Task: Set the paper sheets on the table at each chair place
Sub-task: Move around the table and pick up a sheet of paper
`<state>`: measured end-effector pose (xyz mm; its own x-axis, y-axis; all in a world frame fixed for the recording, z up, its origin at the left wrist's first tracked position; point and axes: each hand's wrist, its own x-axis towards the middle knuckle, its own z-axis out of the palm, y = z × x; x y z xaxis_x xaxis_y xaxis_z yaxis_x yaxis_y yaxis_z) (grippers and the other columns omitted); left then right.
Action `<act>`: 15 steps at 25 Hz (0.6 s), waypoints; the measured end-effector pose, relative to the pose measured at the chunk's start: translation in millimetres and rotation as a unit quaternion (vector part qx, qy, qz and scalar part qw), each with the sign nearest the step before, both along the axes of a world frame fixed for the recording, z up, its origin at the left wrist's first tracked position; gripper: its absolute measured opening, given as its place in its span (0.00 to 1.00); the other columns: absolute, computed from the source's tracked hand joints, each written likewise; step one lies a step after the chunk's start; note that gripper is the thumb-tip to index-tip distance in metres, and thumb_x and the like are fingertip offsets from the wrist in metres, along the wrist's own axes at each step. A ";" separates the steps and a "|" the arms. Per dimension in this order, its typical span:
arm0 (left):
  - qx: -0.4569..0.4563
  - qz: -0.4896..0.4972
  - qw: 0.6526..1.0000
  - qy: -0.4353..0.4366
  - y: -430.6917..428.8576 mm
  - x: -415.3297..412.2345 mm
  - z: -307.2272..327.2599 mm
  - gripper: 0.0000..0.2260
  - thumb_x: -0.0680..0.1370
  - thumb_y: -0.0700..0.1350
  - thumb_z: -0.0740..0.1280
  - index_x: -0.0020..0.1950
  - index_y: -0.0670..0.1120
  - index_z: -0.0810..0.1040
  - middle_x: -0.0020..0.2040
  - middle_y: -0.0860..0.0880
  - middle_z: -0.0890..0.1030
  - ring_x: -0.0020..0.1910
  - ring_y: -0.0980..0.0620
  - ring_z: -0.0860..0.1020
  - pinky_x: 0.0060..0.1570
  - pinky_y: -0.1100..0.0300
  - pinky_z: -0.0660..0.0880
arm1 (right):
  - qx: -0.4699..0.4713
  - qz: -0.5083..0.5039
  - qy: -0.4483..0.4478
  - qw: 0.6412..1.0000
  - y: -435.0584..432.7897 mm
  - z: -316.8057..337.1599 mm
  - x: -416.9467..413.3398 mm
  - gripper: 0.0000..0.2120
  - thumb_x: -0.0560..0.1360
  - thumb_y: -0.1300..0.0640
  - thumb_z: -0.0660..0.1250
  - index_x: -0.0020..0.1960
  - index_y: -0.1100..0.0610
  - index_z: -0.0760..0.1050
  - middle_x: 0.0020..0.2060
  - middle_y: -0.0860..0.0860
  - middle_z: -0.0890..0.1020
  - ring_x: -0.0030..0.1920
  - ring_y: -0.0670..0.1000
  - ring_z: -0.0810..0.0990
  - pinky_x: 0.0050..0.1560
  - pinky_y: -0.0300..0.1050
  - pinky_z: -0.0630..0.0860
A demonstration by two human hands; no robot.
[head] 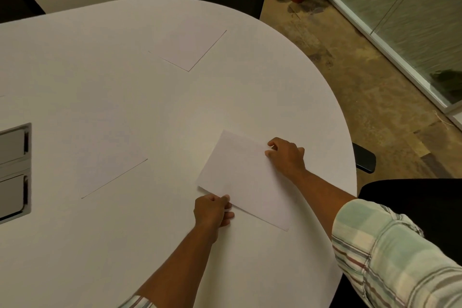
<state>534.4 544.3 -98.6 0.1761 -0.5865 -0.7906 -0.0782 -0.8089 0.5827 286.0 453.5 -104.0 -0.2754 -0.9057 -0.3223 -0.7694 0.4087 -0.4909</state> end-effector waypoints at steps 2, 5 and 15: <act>-0.007 -0.015 1.000 -0.013 1.7 1.4 1.1 0.10 0.80 0.44 0.75 0.46 0.36 0.84 0.41 0.40 0.88 0.41 0.39 0.88 0.39 0.50 0.85 | -0.025 0.012 0.028 0.999 4.7 -2.2 -0.7 0.15 0.79 0.51 0.70 0.65 0.52 0.78 0.61 0.50 0.82 0.63 0.55 0.78 0.63 0.53 0.62; -0.028 -0.063 0.996 -0.061 4.2 9.2 3.6 0.14 0.79 0.48 0.75 0.41 0.38 0.85 0.36 0.42 0.87 0.35 0.43 0.88 0.41 0.48 0.87 | -0.074 0.016 0.034 0.997 31.4 -3.8 4.1 0.20 0.79 0.50 0.72 0.69 0.53 0.77 0.70 0.52 0.77 0.69 0.57 0.75 0.66 0.54 0.62; -0.243 -0.524 0.736 -0.353 6.4 4.5 -12.7 0.38 0.83 0.64 0.61 0.86 0.46 0.54 0.87 0.39 0.51 0.86 0.38 0.50 0.83 0.44 0.54 | 0.007 0.137 0.146 0.980 150.6 -38.8 52.2 0.39 0.81 0.33 0.57 0.83 0.56 0.56 0.84 0.59 0.51 0.84 0.61 0.50 0.80 0.59 0.55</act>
<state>538.9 550.8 -111.3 -0.3084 -0.8756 -0.3717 -0.9329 0.2021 0.2981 338.2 604.1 -142.8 -0.1047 -0.9548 -0.2783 -0.9579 0.1720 -0.2300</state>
